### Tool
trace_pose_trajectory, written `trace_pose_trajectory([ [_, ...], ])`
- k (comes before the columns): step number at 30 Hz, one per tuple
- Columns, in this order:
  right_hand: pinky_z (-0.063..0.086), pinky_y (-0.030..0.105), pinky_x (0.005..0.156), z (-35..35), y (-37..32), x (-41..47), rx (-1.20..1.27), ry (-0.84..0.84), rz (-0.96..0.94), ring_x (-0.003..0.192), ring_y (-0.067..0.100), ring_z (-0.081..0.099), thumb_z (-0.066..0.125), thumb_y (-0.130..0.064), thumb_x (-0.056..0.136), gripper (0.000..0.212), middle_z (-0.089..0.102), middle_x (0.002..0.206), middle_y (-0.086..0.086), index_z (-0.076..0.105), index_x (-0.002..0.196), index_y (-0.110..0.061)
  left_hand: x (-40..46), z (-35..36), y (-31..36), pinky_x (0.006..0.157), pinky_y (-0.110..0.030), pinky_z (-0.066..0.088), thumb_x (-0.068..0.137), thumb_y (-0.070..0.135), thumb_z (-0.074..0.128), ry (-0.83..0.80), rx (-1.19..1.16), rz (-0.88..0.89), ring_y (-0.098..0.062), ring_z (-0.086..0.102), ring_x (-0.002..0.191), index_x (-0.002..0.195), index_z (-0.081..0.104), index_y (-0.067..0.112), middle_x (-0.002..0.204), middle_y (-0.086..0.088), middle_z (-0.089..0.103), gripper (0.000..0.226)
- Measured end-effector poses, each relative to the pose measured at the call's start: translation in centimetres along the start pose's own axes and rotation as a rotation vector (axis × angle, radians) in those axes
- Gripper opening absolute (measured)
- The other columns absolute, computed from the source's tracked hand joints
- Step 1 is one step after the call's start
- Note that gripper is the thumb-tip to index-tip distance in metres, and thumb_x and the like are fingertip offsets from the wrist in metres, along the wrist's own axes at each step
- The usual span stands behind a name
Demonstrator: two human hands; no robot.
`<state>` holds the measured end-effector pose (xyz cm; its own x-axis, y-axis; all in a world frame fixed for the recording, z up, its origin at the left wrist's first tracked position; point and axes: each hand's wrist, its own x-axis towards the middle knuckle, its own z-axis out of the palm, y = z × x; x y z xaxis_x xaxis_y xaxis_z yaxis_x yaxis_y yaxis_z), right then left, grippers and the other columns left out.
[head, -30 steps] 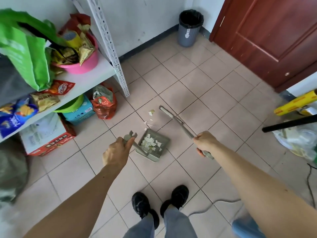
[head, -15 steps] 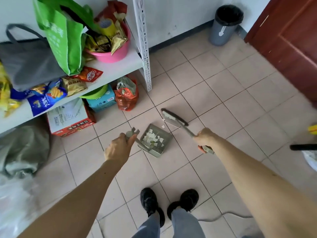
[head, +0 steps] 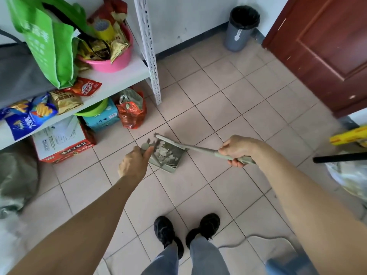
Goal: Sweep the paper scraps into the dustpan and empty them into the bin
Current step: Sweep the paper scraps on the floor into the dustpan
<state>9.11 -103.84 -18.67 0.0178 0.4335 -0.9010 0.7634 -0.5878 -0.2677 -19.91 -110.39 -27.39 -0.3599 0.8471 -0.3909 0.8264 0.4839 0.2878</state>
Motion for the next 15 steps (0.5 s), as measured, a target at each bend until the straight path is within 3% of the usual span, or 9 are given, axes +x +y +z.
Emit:
trace_pose_trajectory([
  [6,0.038,0.015,0.033,1.3,-0.4,2.5,0.081,0.145,0.007,0.040,0.016,0.044,0.048,-0.011,0.100,0.023,0.051,0.068,0.014,0.062,0.114,0.001,-0.5,-0.8,-1.3,0.077,-0.043,0.046,0.092,0.065,0.032,0.008,-0.030,-0.052,-0.038,0.061,0.100,0.107,0.053,0.008,0.107,-0.020,0.065,0.063],
  [9,0.037,0.013,0.032,4.4,-0.1,4.3,0.032,0.195,-0.010,0.028,0.017,0.049,0.048,-0.012,0.099,0.020,0.054,0.070,0.016,0.062,0.103,0.003,-0.4,-0.9,-2.2,0.077,-0.043,0.048,0.092,0.067,0.029,0.014,-0.006,-0.077,-0.038,0.061,0.097,0.106,0.053,0.009,0.105,-0.019,0.065,0.064],
  [12,0.036,0.012,0.028,7.2,0.8,4.6,0.006,0.161,0.028,0.038,0.020,0.053,0.048,-0.007,0.099,0.014,0.057,0.086,0.021,0.060,0.099,-0.001,-0.2,-0.8,-2.6,0.072,-0.042,0.046,0.092,0.066,0.028,0.016,0.041,-0.080,-0.039,0.062,0.094,0.106,0.052,0.007,0.101,-0.020,0.065,0.065],
  [15,0.034,0.012,0.031,7.6,1.3,3.7,-0.083,0.064,0.010,0.024,0.016,0.047,0.047,-0.011,0.099,0.015,0.057,0.070,0.017,0.057,0.093,-0.001,-0.2,-0.6,-2.6,0.071,-0.041,0.047,0.092,0.066,0.029,0.003,0.074,-0.059,-0.039,0.063,0.093,0.106,0.053,0.007,0.100,-0.019,0.066,0.065],
])
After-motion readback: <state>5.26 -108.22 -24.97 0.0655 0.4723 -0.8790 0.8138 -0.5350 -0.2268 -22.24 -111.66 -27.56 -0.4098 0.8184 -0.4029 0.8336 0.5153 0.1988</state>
